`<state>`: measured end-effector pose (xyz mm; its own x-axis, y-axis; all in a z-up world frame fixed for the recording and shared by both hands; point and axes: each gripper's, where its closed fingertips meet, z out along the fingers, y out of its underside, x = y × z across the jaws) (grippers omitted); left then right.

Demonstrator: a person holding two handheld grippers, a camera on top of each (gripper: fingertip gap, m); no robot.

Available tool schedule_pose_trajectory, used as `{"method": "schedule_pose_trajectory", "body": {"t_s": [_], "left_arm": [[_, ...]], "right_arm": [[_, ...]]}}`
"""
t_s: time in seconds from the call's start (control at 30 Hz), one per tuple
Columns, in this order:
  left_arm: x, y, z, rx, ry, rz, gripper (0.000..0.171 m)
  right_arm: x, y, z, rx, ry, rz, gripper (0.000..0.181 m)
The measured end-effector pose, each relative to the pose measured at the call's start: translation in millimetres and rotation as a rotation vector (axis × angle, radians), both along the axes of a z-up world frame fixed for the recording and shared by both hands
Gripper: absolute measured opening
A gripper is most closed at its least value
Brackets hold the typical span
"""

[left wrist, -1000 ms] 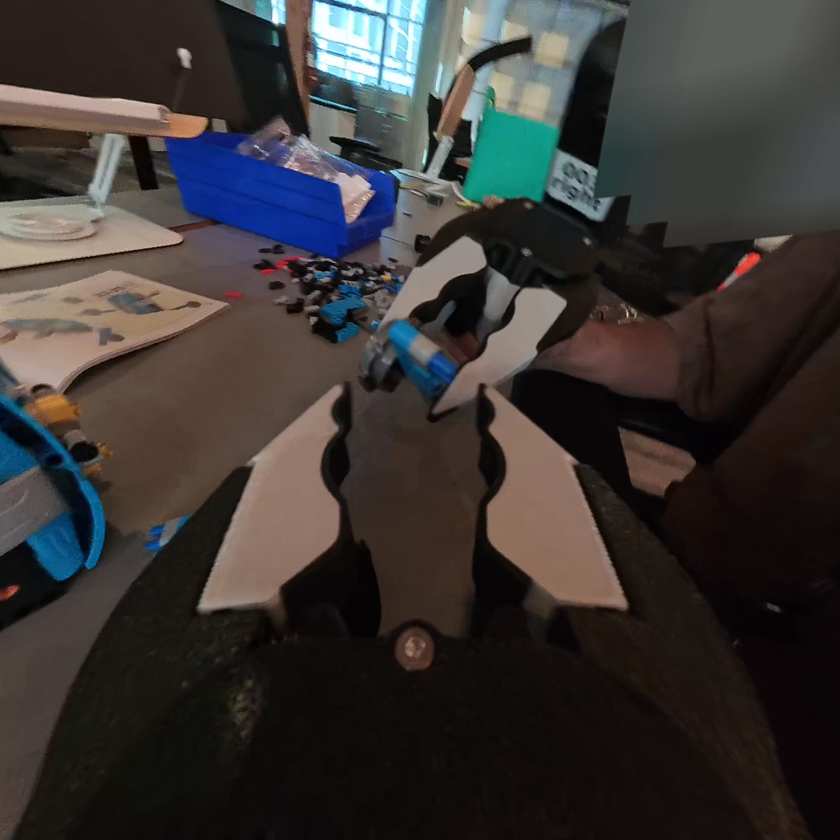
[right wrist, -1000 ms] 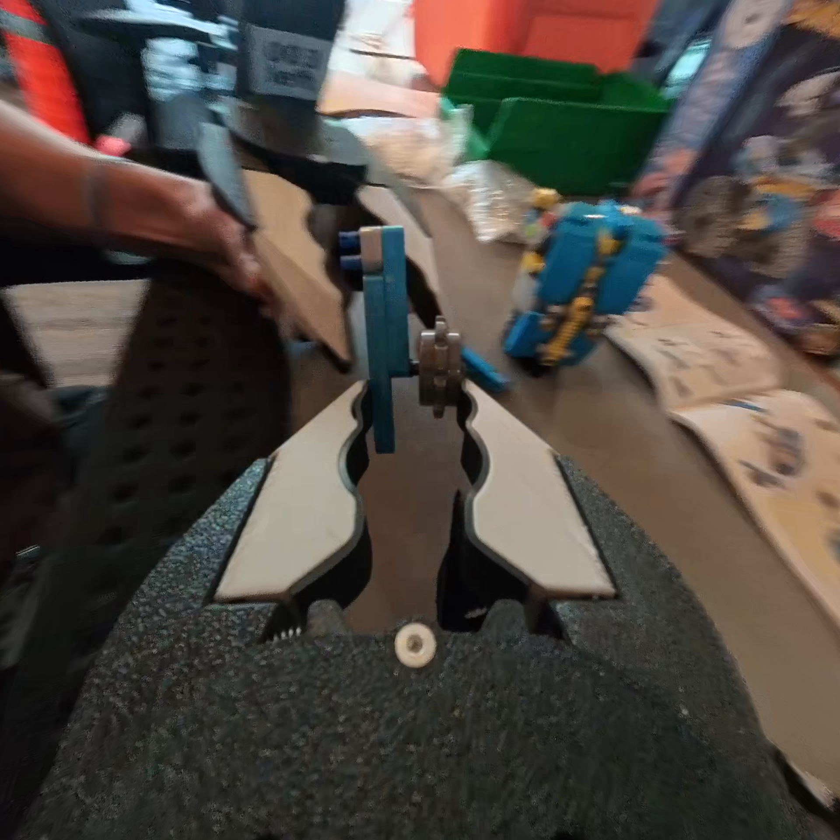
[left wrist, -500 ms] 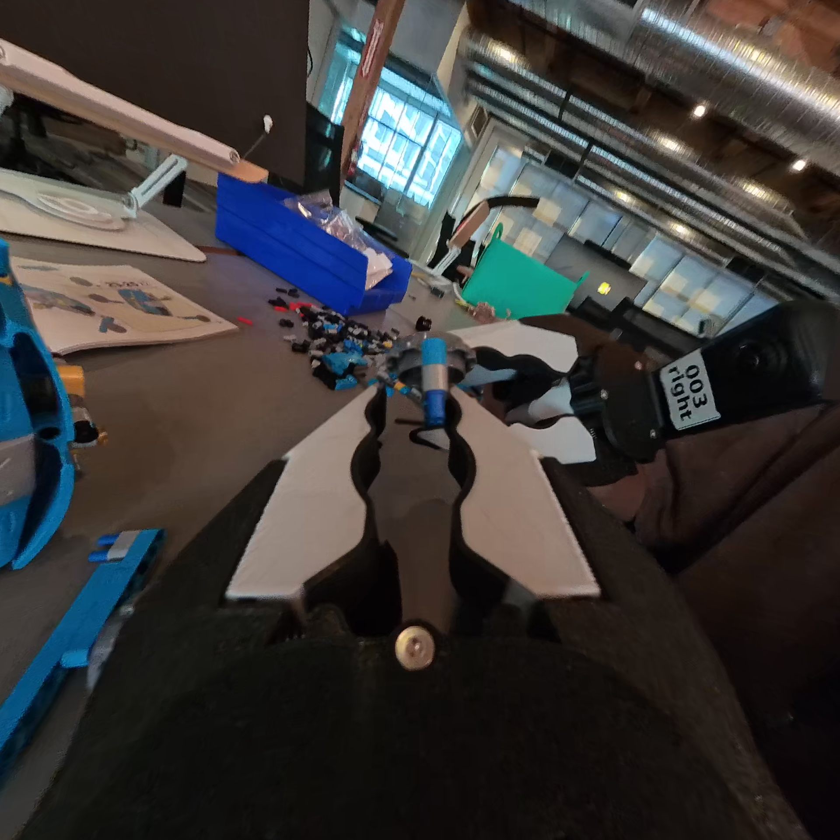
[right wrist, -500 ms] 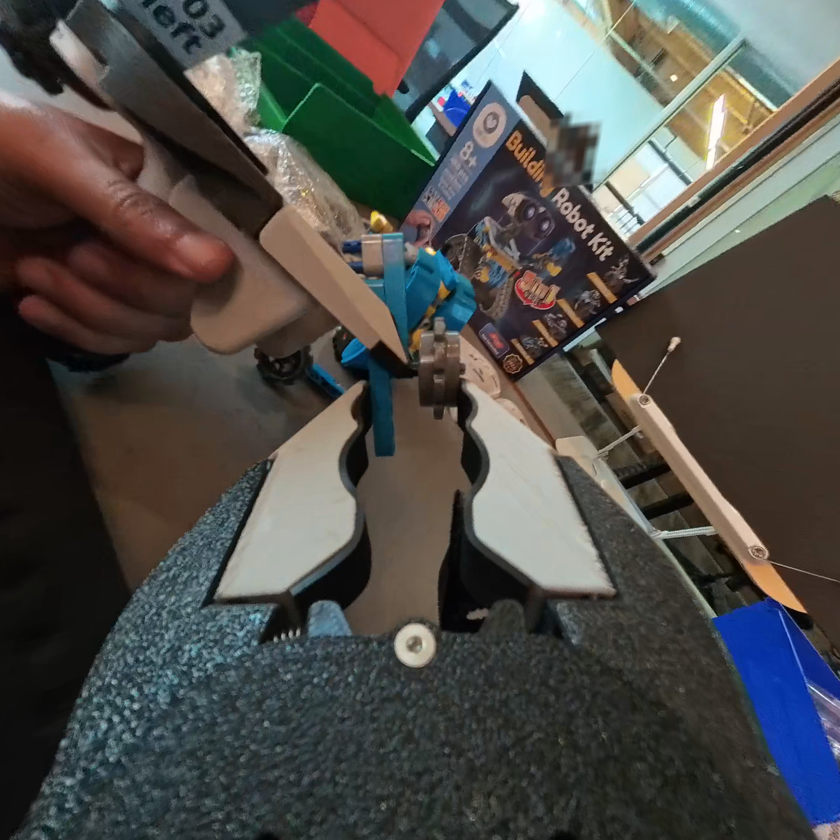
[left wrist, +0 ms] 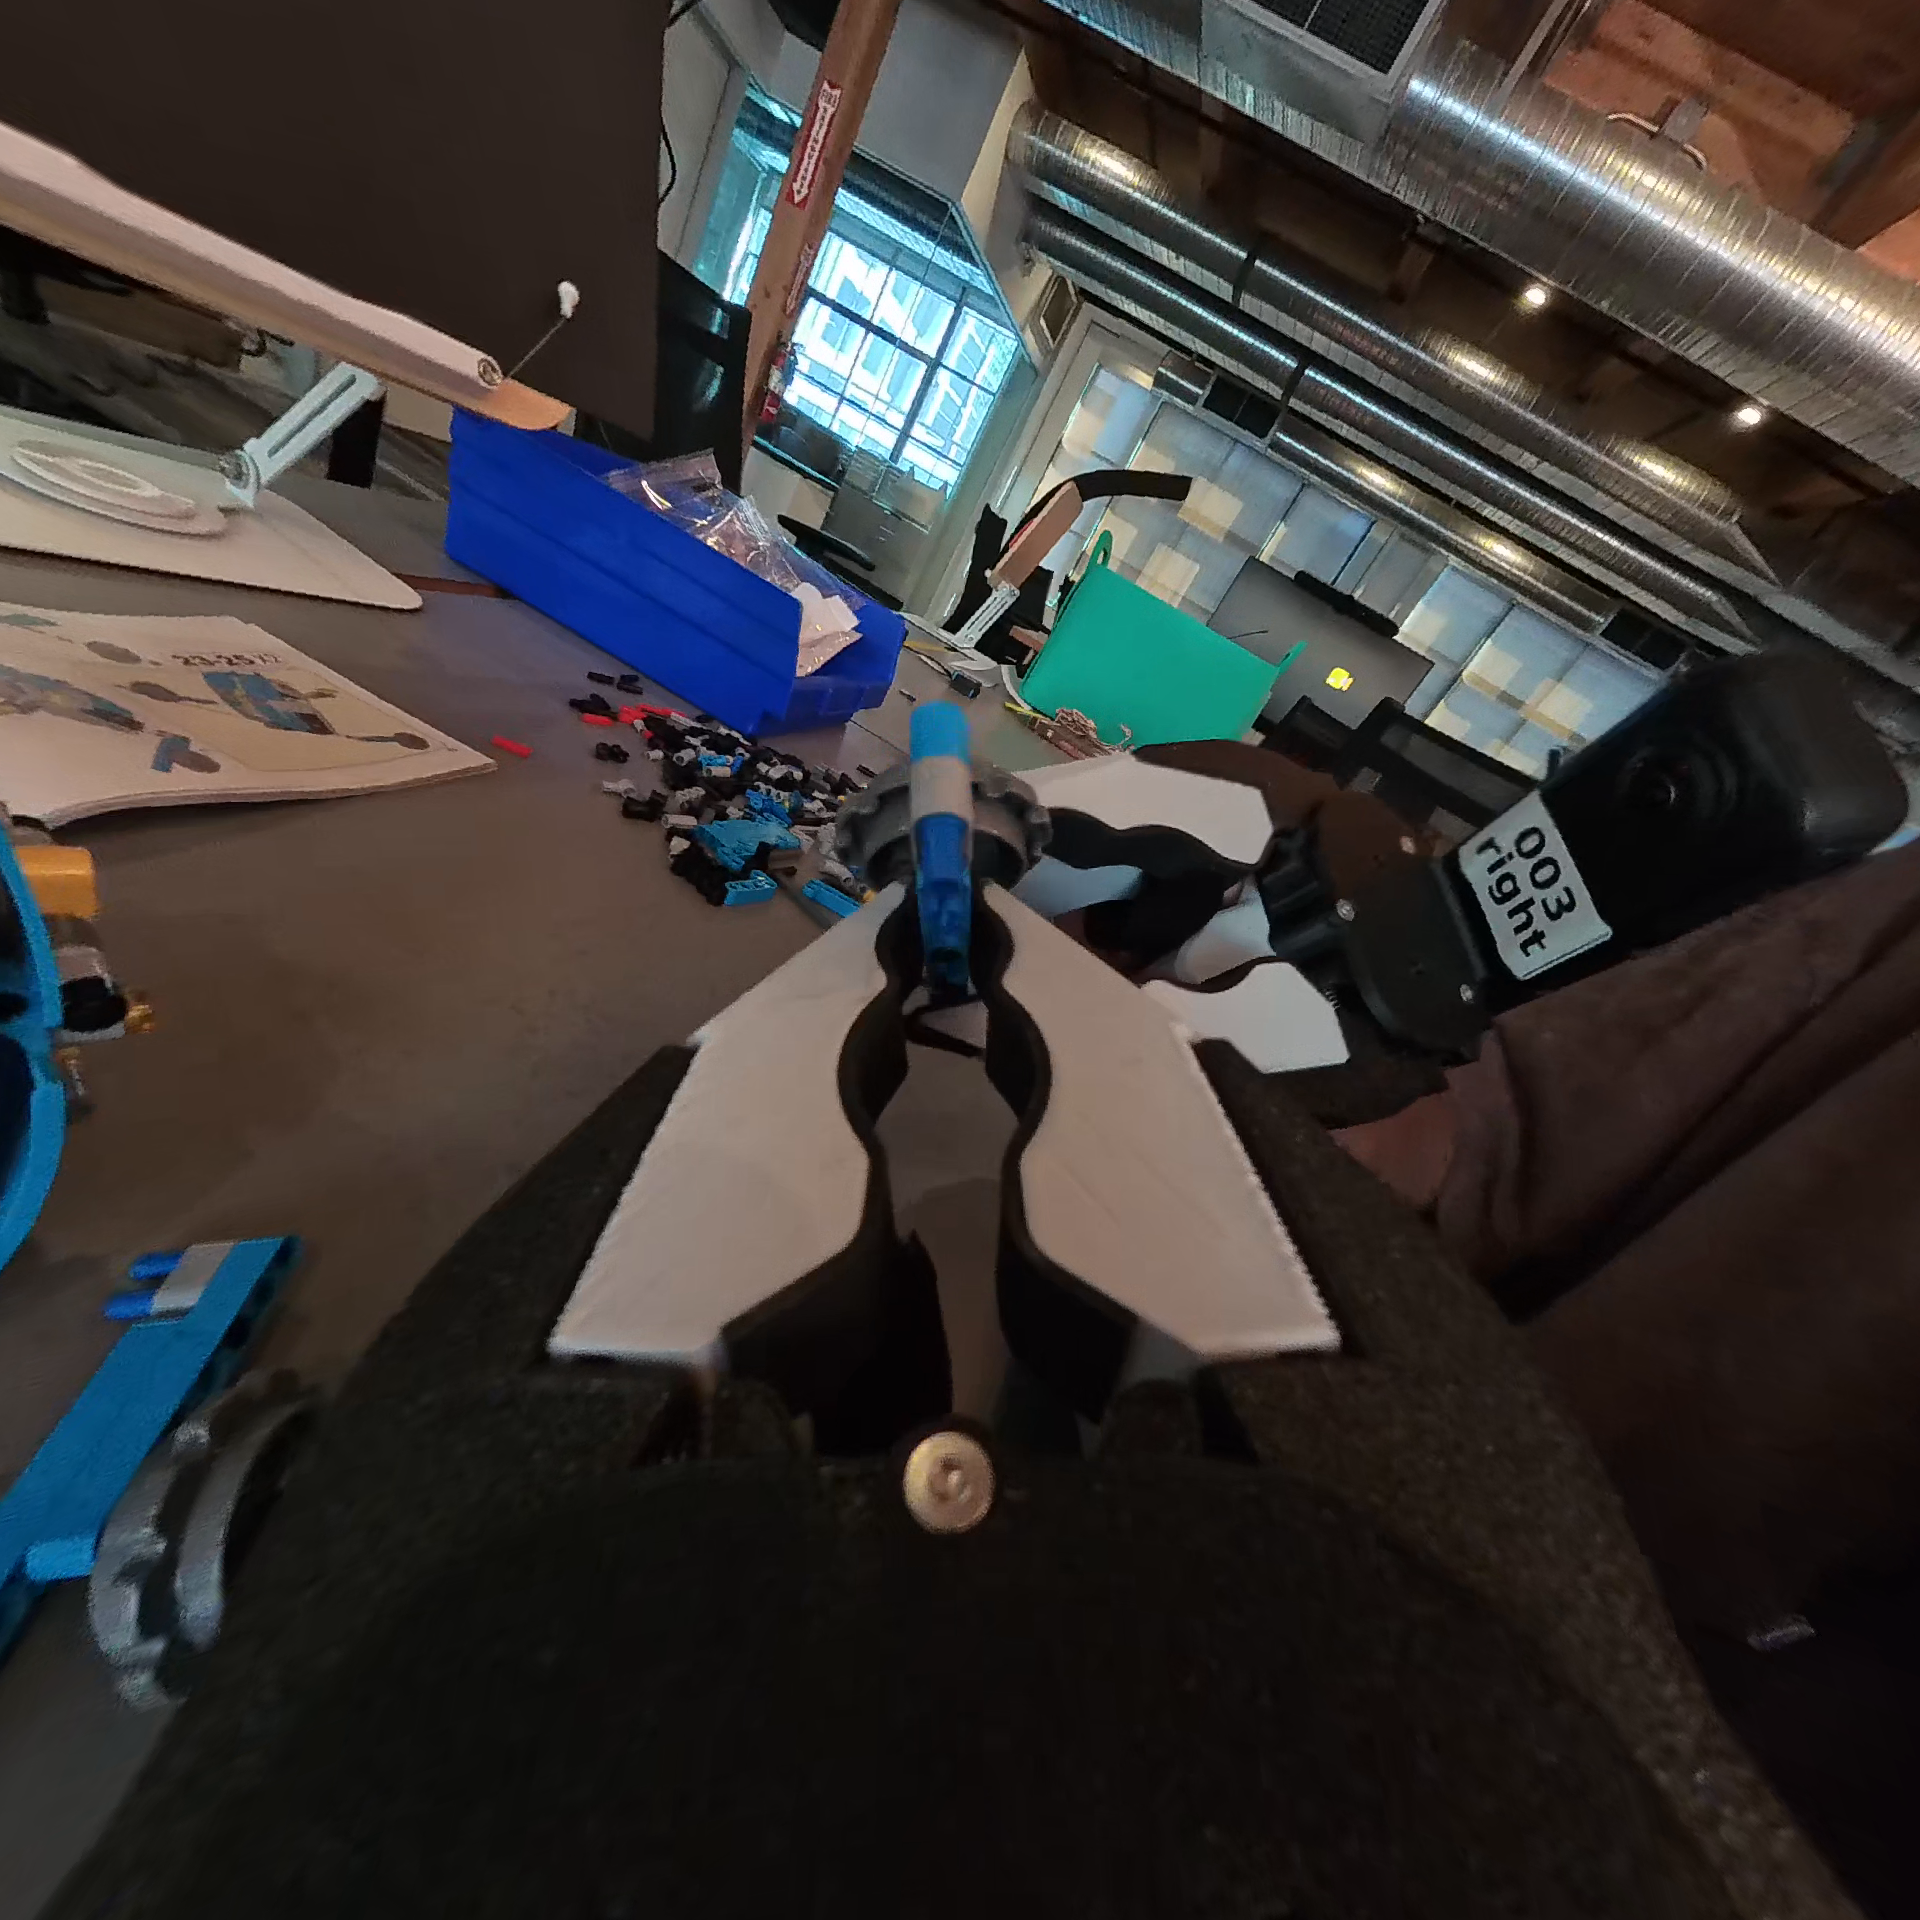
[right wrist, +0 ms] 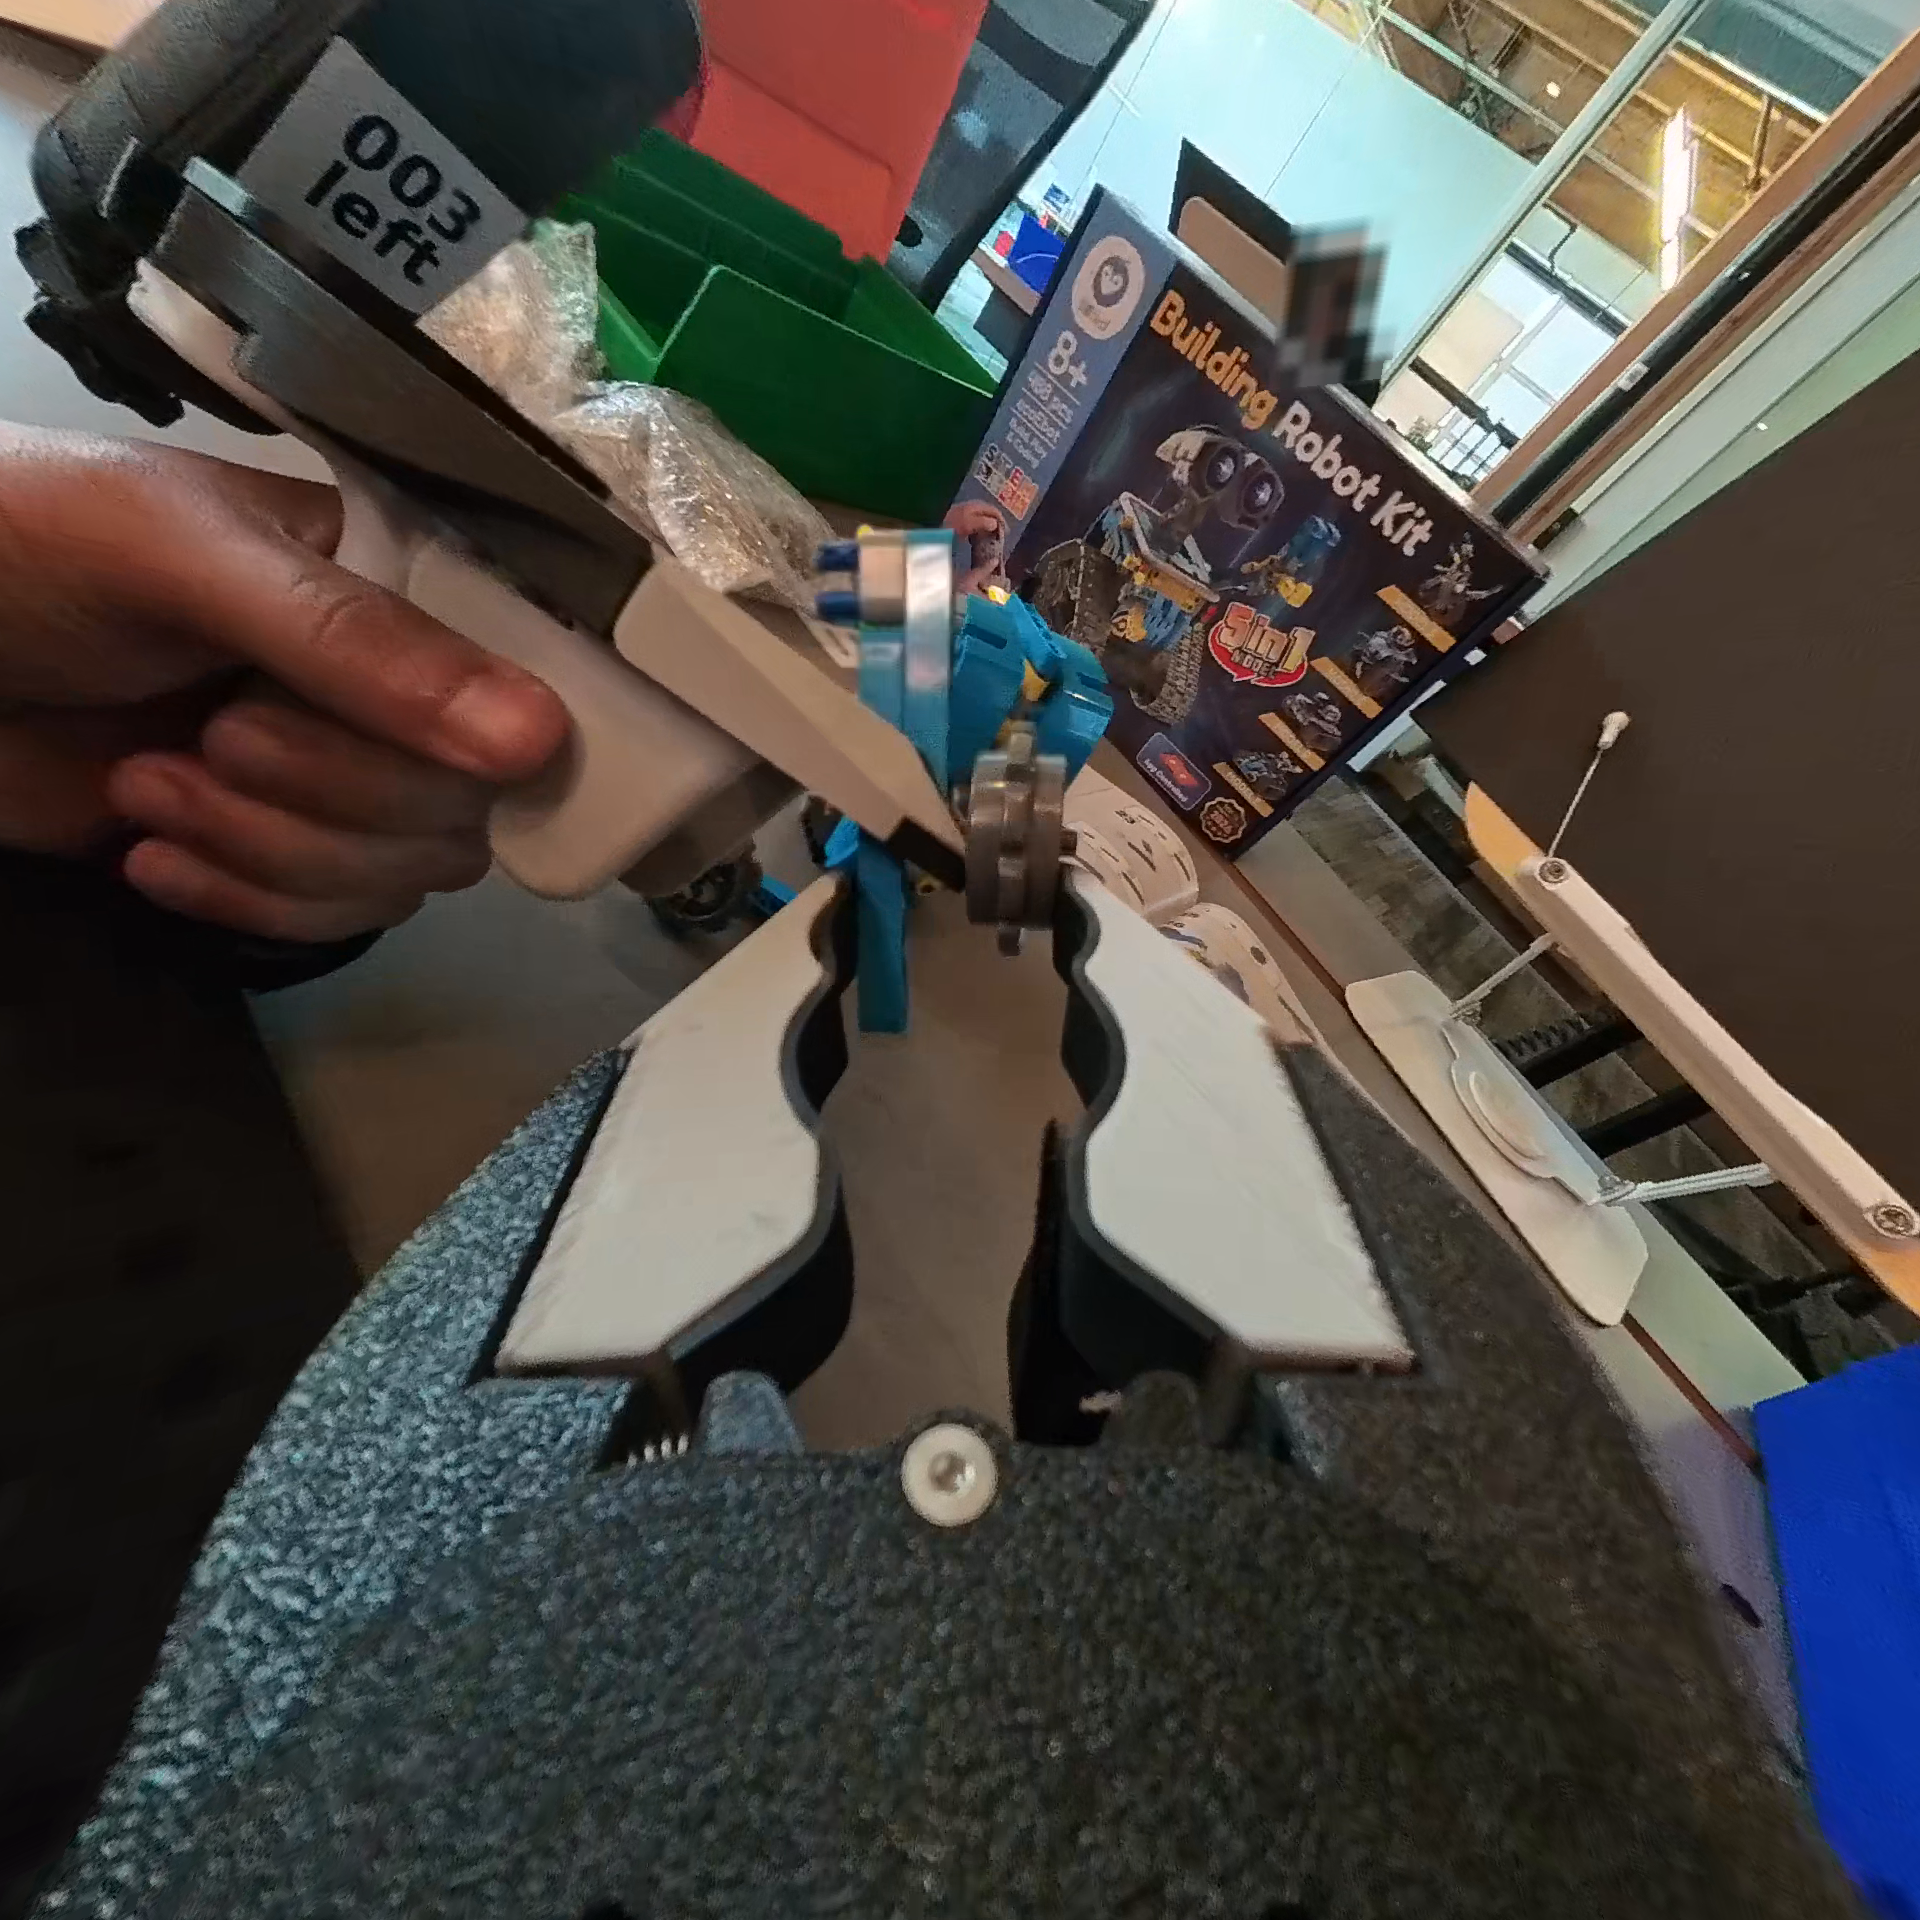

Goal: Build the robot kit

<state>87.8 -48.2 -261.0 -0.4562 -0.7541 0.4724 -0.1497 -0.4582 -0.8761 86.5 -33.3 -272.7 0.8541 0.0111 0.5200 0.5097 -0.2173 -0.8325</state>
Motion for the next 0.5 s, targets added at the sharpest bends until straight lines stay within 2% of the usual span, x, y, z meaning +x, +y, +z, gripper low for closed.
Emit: {"method": "schedule_pose_trajectory", "body": {"t_s": [0.07, 0.17, 0.23, 0.27, 0.3, 0.37, 0.4, 0.43, 0.5], "left_arm": [[-4, -1, 3, 0.016, -0.021, -0.002, 0.007], [-11, 7, 7, 0.043, -0.044, 0.026, 0.007], [-17, 13, 6, 0.119, -0.049, 0.053, 0.007], [-21, 14, 5, 0.174, -0.055, 0.06, 0.007], [-24, 15, 2, 0.225, -0.055, 0.058, 0.007], [-26, 14, -3, 0.273, -0.045, 0.046, 0.007], [-26, 10, -3, 0.27, -0.046, 0.028, 0.007], [-25, 7, -5, 0.27, -0.042, 0.006, 0.007], [-22, 0, -9, 0.281, -0.03, -0.024, 0.007]], "right_arm": [[-3, -3, 2, 0.004, 0.048, 0.018, 0.039], [3, -21, 7, -0.03, 0.155, 0.057, 0.051], [31, -40, 9, -0.054, 0.194, 0.011, 0.047], [46, -52, 4, -0.098, 0.223, -0.001, 0.038], [56, -65, -8, -0.191, 0.285, 0.029, 0.03], [69, -92, -43, -0.42, 0.488, 0.084, 0.042], [73, -102, -57, -0.5, 0.557, 0.101, 0.036], [77, -107, -68, -0.539, 0.585, 0.107, 0.035], [88, -103, -81, -0.54, 0.535, 0.07, 0.031]]}}
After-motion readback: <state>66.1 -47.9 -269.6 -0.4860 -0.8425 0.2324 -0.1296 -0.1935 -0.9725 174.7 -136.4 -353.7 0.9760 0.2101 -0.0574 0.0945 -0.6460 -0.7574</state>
